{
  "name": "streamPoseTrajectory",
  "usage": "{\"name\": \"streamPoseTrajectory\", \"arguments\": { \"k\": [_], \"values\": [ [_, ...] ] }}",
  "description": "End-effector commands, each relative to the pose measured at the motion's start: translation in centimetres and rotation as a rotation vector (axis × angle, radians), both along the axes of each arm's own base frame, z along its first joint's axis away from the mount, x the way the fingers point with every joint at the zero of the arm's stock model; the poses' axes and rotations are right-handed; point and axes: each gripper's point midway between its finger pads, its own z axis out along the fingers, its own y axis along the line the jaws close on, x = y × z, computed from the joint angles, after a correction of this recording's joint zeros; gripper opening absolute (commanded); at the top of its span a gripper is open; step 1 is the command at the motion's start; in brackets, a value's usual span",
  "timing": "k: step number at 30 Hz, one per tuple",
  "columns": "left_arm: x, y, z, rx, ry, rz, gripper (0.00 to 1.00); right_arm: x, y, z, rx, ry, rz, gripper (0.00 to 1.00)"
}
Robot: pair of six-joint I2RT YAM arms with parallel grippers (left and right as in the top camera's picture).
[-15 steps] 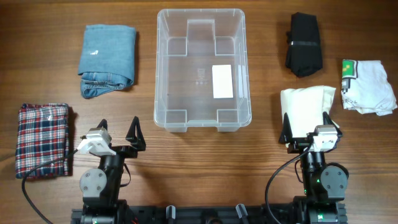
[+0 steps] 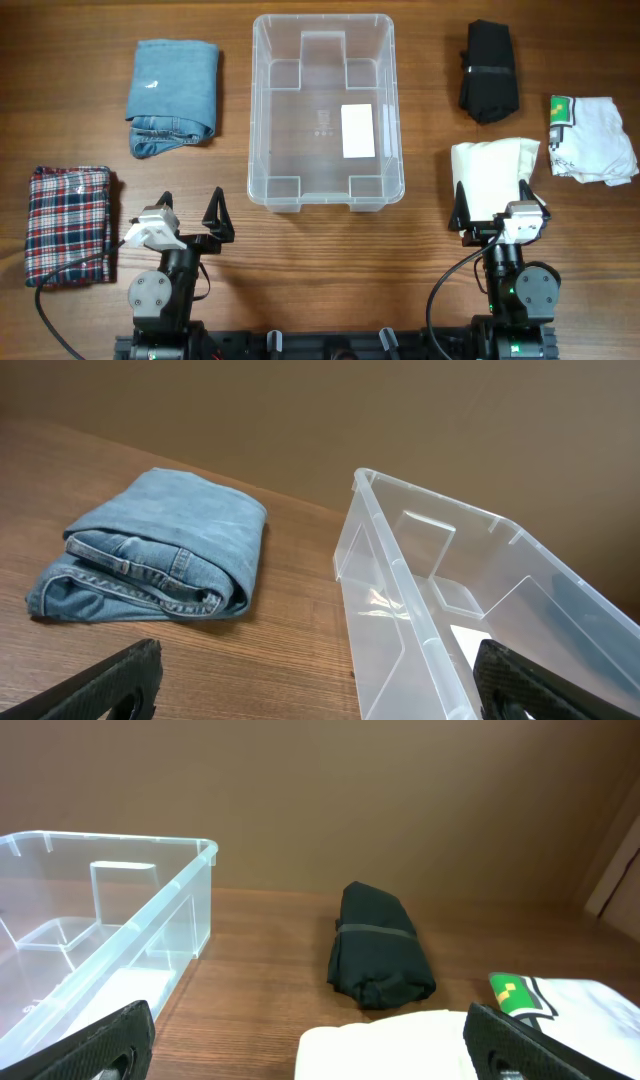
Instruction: Pack container
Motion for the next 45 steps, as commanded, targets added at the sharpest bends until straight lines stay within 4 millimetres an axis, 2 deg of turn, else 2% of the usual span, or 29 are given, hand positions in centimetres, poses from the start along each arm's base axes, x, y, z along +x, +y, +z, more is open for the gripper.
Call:
{"name": "streamPoseTrajectory", "arguments": {
  "k": [1,41,44,45],
  "values": [
    [0.03,0.45,-0.29,0.022,0.001,0.021,1.00,-0.03,-0.39,0.07,-0.017,-0.005,-0.020,1.00],
    [0.04,0.45,-0.31,0.022,0.002,0.021,1.00,-0.03,-0.39,0.07,-0.017,-0.005,-0.020,1.00],
    [0.04,0.45,-0.31,0.021,0.002,0.021,1.00,-0.03,-0.21,0.35,0.016,-0.016,-0.009,1.00],
    [0.04,0.45,-0.31,0.021,0.002,0.021,1.00,-0.04,0.52,0.22,0.079,-0.010,0.033,1.00]
  ]
}}
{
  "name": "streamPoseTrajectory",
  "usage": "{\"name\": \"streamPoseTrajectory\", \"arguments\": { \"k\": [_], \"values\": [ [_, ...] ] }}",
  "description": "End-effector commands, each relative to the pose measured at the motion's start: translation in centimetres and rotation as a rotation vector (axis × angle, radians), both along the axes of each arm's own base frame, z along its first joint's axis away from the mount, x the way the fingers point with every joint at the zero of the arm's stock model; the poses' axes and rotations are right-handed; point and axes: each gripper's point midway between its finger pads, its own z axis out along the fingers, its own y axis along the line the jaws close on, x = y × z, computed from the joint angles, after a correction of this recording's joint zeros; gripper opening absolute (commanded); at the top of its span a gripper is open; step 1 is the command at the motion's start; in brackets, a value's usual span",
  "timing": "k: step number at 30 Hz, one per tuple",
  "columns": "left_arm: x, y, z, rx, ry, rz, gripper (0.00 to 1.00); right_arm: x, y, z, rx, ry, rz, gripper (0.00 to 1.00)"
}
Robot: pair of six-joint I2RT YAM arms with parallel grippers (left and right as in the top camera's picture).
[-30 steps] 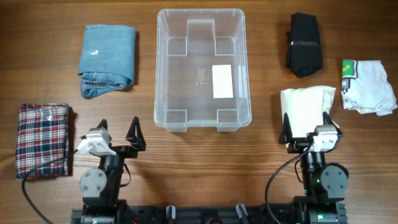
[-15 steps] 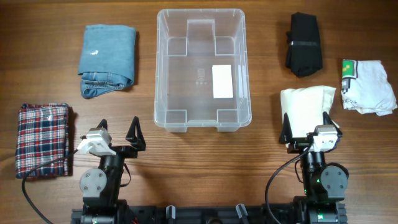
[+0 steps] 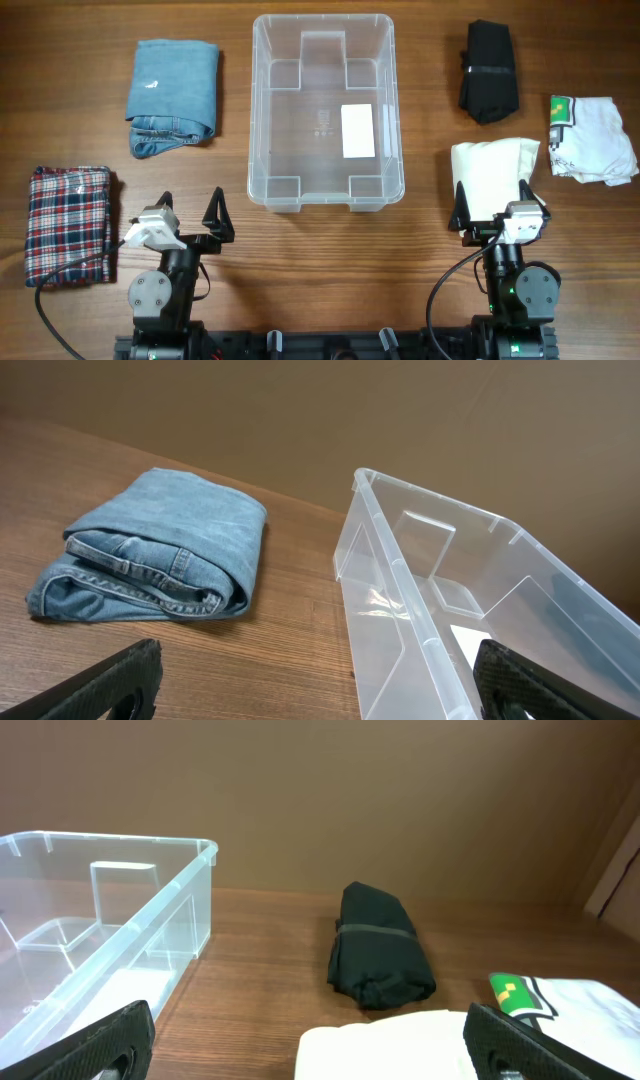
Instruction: Pack container
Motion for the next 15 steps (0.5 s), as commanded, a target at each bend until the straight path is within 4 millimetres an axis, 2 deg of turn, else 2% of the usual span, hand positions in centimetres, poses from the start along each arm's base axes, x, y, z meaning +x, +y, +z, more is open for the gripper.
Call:
{"name": "streamPoseTrajectory", "arguments": {
  "k": [1,3,10,12,15],
  "values": [
    [0.0,0.5,-0.3,0.021,0.002,0.021,1.00,-0.1,1.2,0.1,0.133,-0.001,0.071,1.00],
    [0.0,0.5,-0.3,0.021,0.002,0.021,1.00,-0.1,1.9,0.1,0.228,0.006,0.114,1.00],
    [0.0,0.5,-0.3,0.021,0.002,0.021,1.00,-0.3,2.1,2.2,0.706,-0.046,0.149,1.00],
    [0.0,0.5,-0.3,0.022,0.002,0.021,1.00,-0.6,3.1,3.6,0.701,-0.080,0.227,1.00],
    [0.0,0.5,-0.3,0.022,0.002,0.021,1.00,-1.6,4.2,7.0,0.595,-0.204,0.328,1.00]
  ]
}}
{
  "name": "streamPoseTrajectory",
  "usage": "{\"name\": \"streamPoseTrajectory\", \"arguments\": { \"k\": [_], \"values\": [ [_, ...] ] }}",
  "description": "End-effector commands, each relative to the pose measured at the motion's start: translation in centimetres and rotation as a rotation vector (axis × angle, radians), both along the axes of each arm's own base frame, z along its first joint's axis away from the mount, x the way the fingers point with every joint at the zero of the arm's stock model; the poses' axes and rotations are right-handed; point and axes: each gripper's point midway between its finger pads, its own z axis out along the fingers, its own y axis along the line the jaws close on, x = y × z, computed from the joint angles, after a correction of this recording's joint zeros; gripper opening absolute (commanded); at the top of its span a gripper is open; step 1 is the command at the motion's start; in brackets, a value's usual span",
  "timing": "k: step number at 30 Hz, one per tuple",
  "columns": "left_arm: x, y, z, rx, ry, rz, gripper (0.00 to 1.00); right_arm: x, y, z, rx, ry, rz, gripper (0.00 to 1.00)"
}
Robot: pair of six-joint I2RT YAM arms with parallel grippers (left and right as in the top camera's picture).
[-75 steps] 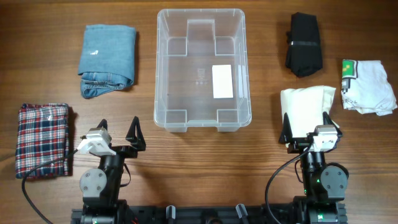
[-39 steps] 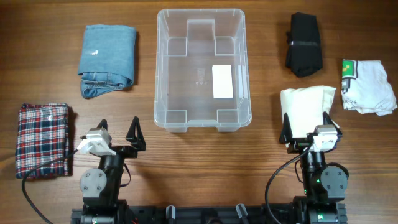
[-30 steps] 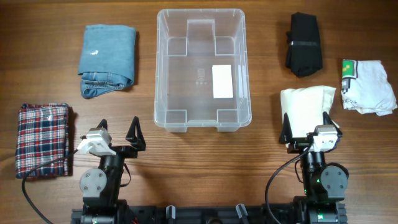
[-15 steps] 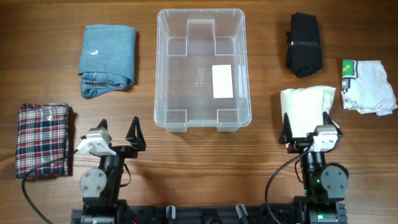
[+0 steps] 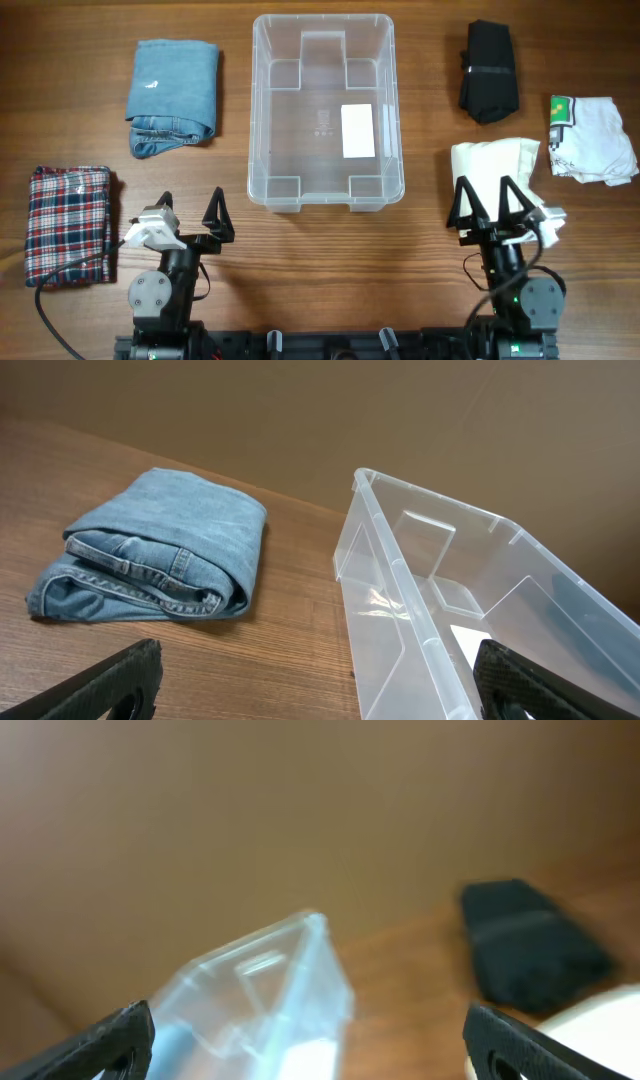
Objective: Pack container
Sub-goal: 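Reach the right gripper to the rolled black garment and grasp it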
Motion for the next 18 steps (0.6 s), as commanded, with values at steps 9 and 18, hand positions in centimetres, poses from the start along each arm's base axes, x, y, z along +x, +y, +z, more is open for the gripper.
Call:
{"name": "streamPoseTrajectory", "arguments": {
  "k": [9,18],
  "values": [
    [0.0,0.5,-0.3,0.021,0.002,0.021,1.00,-0.7,-0.5,9.2,-0.269,-0.149,-0.093,1.00],
    [0.0,0.5,-0.3,0.021,0.002,0.021,1.00,10.8,-2.4,11.5,-0.523,0.323,-0.107,1.00]
  ]
}}
